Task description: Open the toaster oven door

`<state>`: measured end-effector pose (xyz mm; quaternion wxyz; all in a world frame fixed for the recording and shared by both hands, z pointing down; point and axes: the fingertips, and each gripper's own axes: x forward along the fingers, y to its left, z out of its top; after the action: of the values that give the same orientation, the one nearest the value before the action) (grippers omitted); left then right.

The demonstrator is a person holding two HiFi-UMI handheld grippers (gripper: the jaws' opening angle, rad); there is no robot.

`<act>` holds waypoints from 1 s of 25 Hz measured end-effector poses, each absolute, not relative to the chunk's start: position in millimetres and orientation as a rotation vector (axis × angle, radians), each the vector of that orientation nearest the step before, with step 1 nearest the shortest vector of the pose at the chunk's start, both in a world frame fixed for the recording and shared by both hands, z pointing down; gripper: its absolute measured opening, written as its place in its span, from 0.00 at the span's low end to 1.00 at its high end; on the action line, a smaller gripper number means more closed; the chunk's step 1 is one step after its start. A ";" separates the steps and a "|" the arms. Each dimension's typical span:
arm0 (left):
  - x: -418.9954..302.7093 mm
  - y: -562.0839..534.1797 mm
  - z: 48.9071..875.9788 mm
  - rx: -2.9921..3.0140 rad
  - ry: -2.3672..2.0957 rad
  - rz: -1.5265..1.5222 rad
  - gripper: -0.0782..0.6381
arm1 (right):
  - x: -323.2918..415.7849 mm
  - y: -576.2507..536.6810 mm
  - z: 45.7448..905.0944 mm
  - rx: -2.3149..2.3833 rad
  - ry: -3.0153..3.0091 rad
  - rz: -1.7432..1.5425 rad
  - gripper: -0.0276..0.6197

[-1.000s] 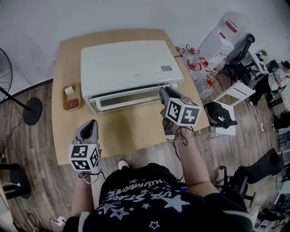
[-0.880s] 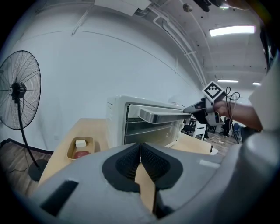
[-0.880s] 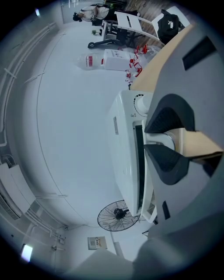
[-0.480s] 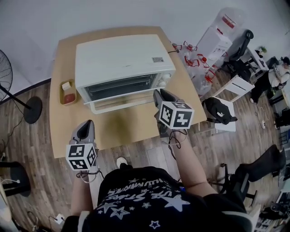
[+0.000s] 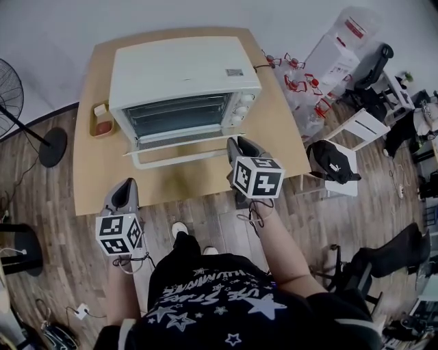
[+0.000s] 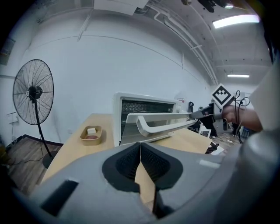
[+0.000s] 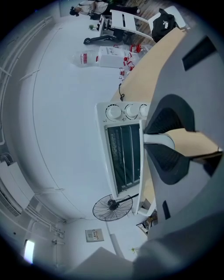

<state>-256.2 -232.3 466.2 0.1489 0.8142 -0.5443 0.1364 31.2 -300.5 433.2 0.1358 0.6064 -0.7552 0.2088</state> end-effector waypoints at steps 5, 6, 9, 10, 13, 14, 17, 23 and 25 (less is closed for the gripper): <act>-253.0 -212.1 471.2 2.322 -1.575 0.409 0.14 | 30.9 -282.5 448.8 1.724 -2.177 0.603 0.16; -252.0 -208.5 471.9 2.319 -1.577 0.412 0.14 | 31.3 -279.0 452.3 1.717 -2.171 0.605 0.16; -249.5 -198.9 474.9 2.308 -1.580 0.417 0.14 | 32.4 -268.2 464.1 1.701 -2.154 0.606 0.15; -248.4 -195.6 476.4 2.304 -1.581 0.418 0.14 | 33.0 -264.6 468.4 1.697 -2.150 0.607 0.15; -244.6 -184.3 480.9 2.292 -1.584 0.422 0.14 | 35.2 -254.2 480.1 1.692 -2.155 0.602 0.15; -243.4 -180.5 482.3 2.289 -1.583 0.424 0.14 | 36.0 -251.1 483.4 1.693 -2.161 0.597 0.15; -241.6 -171.6 487.9 2.278 -1.578 0.428 0.14 | 37.6 -243.4 493.9 1.703 -2.166 0.584 0.15; -243.3 -160.9 496.5 2.259 -1.575 0.427 0.14 | 37.5 -234.4 511.1 1.714 -2.164 0.575 0.15; -243.1 -158.6 498.1 2.255 -1.573 0.426 0.14 | 37.8 -231.6 515.1 1.716 -2.173 0.566 0.15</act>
<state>-243.1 -158.6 498.1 0.1785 0.7975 -0.5562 0.1508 37.8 -231.6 515.1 0.1572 0.5998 -0.7592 0.1978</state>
